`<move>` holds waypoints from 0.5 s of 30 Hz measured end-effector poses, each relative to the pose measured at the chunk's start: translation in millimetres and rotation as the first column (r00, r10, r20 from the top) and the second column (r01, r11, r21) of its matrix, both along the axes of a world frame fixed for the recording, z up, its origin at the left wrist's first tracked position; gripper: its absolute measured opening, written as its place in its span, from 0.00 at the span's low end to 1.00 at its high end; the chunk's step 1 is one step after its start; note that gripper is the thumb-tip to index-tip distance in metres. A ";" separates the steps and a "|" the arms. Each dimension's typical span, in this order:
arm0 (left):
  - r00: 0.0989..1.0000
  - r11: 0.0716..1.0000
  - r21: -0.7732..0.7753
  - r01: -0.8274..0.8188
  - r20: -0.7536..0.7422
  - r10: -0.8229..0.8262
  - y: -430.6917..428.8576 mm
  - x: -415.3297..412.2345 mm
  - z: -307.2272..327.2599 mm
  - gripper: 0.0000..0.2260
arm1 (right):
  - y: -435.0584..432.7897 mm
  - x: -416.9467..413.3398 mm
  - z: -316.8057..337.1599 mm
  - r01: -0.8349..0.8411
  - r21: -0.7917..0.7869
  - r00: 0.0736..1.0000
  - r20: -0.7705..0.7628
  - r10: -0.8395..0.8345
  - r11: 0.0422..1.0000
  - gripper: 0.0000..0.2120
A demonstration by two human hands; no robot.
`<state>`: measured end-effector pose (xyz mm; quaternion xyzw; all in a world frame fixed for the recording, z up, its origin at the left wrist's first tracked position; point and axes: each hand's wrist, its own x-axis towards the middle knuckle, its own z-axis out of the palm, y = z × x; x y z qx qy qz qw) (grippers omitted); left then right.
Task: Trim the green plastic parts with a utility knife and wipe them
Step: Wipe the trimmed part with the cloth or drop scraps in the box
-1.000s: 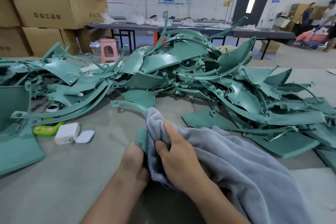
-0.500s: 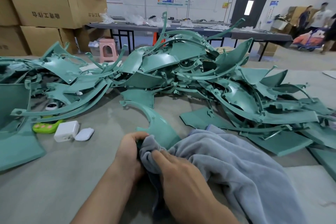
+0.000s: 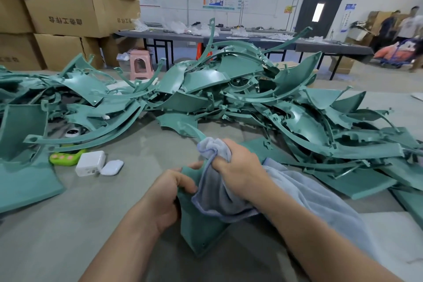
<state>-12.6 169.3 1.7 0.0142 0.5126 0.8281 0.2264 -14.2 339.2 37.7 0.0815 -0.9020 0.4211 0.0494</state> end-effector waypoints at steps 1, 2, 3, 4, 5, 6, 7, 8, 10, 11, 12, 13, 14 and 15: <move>1.000 1.000 -0.011 0.025 -0.014 -0.025 -1.3 -0.7 1.2 0.32 | 1.0 -4.0 6.8 0.000 -0.032 0.998 0.057 0.002 0.999 0.08; 0.999 0.999 -0.019 0.042 -0.021 -0.042 -3.5 -2.2 2.2 0.31 | 0.9 -6.9 12.8 0.005 -0.084 0.995 0.102 0.004 0.996 0.08; 0.998 0.998 -0.022 0.059 -0.025 -0.060 -5.9 -3.5 2.5 0.31 | 0.7 -8.2 17.9 0.011 -0.139 0.990 0.142 0.009 0.990 0.09; 0.996 0.997 -0.023 0.080 -0.027 -0.081 -7.9 -4.9 2.1 0.30 | 1.2 -9.6 20.4 0.021 -0.199 0.982 0.190 0.018 0.980 0.10; 0.995 0.995 -0.027 0.097 -0.029 -0.098 -9.1 -5.3 1.9 0.28 | 1.9 -9.9 20.9 0.040 -0.245 0.971 0.236 0.020 0.969 0.10; 0.994 0.994 -0.038 0.105 -0.032 -0.106 -10.0 -4.6 2.0 0.28 | 1.8 -10.8 19.8 0.070 -0.266 0.963 0.271 0.005 0.961 0.11; 0.993 0.992 -0.053 0.112 -0.037 -0.114 -10.0 -3.6 2.4 0.28 | 1.4 -12.7 18.6 0.108 -0.268 0.956 0.292 -0.026 0.957 0.10; 0.992 0.990 -0.075 0.118 -0.043 -0.121 -9.4 -2.7 2.6 0.27 | 0.6 -13.9 16.7 0.146 -0.264 0.951 0.303 -0.062 0.953 0.10; 0.991 0.983 -0.140 0.119 -0.040 -0.126 -7.2 -0.9 2.6 0.26 | -1.6 -17.6 10.1 0.217 -0.255 0.943 0.303 -0.135 0.942 0.11; 0.992 0.979 -0.167 0.117 -0.035 -0.125 -5.9 1.0 2.7 0.26 | -2.4 -19.8 8.3 0.243 -0.255 0.942 0.294 -0.165 0.936 0.10; 0.992 0.974 -0.192 0.116 -0.032 -0.125 -3.9 3.4 3.0 0.27 | -3.1 -22.4 7.3 0.271 -0.254 0.937 0.292 -0.194 0.928 0.10; 0.991 0.969 -0.216 0.124 -0.030 -0.133 -1.0 6.3 3.6 0.28 | -3.0 -25.9 7.3 0.299 -0.245 0.928 0.299 -0.221 0.922 0.10; 0.988 0.961 -0.238 0.141 -0.024 -0.151 2.6 10.5 4.1 0.29 | -2.5 -29.9 8.3 0.321 -0.227 0.920 0.305 -0.246 0.919 0.11; 0.986 0.954 -0.254 0.161 -0.009 -0.169 6.3 15.1 4.5 0.29 | -1.4 -34.8 10.6 0.333 -0.201 0.916 0.303 -0.264 0.921 0.12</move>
